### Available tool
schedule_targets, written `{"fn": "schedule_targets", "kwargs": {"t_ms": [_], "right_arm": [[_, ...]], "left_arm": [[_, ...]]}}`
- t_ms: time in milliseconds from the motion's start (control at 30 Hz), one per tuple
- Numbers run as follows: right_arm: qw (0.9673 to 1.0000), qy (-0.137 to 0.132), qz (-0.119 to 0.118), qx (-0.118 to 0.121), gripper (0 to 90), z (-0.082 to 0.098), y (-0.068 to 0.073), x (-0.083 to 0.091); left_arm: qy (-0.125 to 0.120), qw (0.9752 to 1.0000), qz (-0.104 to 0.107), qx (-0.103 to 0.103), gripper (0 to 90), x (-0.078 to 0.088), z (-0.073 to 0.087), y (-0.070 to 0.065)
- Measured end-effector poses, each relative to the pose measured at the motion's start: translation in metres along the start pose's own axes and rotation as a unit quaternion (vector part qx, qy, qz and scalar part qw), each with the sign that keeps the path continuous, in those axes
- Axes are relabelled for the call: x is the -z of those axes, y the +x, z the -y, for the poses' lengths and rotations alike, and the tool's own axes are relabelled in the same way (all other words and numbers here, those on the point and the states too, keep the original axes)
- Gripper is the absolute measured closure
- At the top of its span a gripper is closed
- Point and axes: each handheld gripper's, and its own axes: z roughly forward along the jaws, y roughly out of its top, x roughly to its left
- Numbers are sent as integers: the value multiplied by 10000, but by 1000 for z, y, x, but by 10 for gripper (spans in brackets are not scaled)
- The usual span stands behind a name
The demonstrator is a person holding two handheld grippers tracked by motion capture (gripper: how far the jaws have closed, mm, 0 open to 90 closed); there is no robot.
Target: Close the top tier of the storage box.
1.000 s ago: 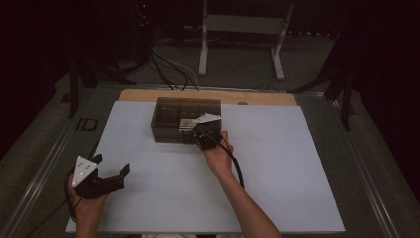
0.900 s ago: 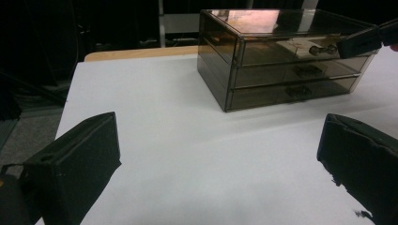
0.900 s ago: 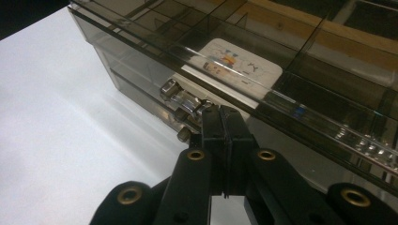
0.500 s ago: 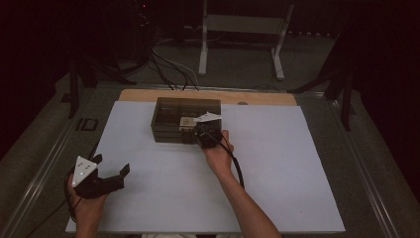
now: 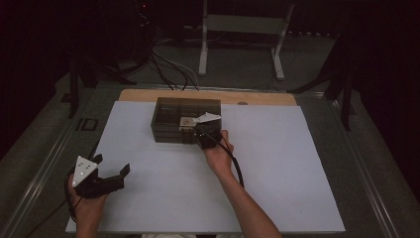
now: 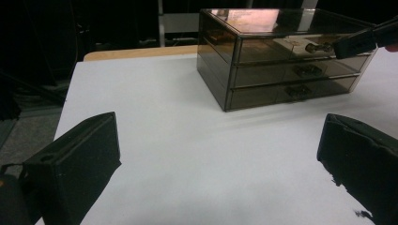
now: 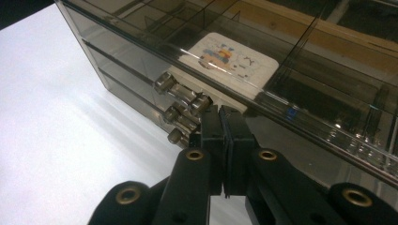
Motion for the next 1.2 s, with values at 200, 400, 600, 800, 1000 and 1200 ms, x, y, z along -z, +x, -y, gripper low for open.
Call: {"fn": "schedule_targets", "kwargs": {"t_ms": [200,400,600,800,1000,1200], "right_arm": [[9999,-25,-108,1,845,1,-2,6],[9996,-172,-215,-57,748,0,-3,18],[9992,-238,-295,-95,568,0,-8,27],[9987,-293,-375,-192,390,2,-18,34],[9988,-302,-341,-159,291,5,-24,40],[9990,-391,-194,-138,152,8,-30,48]], "left_arm": [[5,10000,-1,3,12,-1,0,0],[-2,10000,-2,10,12,0,0,0],[-3,10000,-3,8,12,0,0,0],[1,10000,-2,6,12,-1,0,-1],[1,10000,1,4,12,-1,0,-1],[2,10000,6,7,12,-1,0,-1]]}}
